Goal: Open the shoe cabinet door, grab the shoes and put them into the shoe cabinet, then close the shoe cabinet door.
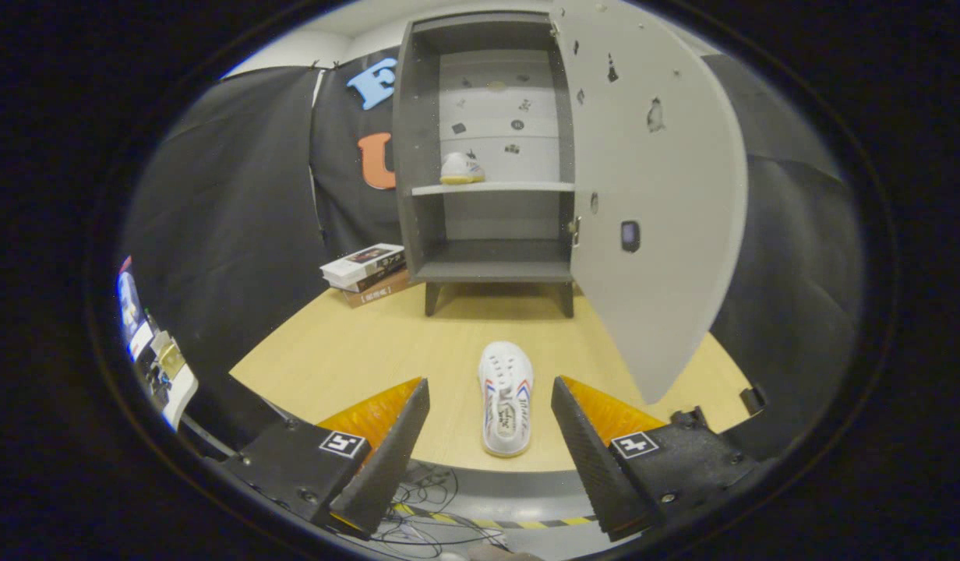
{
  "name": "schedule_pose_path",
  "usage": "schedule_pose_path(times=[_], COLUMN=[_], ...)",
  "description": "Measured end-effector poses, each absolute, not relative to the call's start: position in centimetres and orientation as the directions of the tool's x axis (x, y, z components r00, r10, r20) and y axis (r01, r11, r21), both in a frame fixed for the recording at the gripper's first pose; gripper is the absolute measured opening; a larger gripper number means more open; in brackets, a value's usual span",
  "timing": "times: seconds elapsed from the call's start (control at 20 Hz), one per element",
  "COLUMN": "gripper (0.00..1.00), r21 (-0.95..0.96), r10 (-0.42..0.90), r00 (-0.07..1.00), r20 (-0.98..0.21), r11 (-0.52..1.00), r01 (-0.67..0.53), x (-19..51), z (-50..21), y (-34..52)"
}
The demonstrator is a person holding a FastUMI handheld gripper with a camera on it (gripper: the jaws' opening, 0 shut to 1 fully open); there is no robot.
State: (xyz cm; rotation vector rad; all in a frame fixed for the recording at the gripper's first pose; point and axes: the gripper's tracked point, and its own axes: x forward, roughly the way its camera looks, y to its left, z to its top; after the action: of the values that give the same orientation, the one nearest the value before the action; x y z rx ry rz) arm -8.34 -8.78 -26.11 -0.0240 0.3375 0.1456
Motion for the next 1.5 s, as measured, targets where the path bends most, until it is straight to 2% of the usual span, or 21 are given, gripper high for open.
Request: schedule_pose_path(times=[0.25, 0.6, 1.0, 1.15, 1.25, 1.3, 1.35, 1.5], gripper=[0.99, 0.99, 0.99, 0.94, 0.82, 0.71, 0.65, 0.30], r21=[0.017, 0.026, 0.099, 0.110, 0.118, 0.119, 0.107, 0.035], r10=[0.147, 0.096, 0.176, 0.195, 0.188, 0.178, 0.151, 0.116], r00=[0.890, 0.828, 0.850, 0.849, 0.855, 0.862, 0.870, 0.876], r20=[-0.431, -0.552, -0.497, -0.491, -0.483, -0.475, -0.469, -0.468], r11=[0.988, 0.995, 0.984, 0.981, 0.982, 0.983, 0.988, 0.993], r01=[-0.155, -0.098, -0.146, -0.162, -0.150, -0.137, -0.113, -0.113], x=[-5.7, -4.5, -1.4, -0.6, 0.0, 0.2, 0.4, 0.6], z=[-31.1, -34.8, -34.7, -35.2, -35.4, -35.5, -35.8, -35.7], y=[-8.1, -8.8, -7.3, -7.2, -7.5, -8.0, -8.8, -9.0])
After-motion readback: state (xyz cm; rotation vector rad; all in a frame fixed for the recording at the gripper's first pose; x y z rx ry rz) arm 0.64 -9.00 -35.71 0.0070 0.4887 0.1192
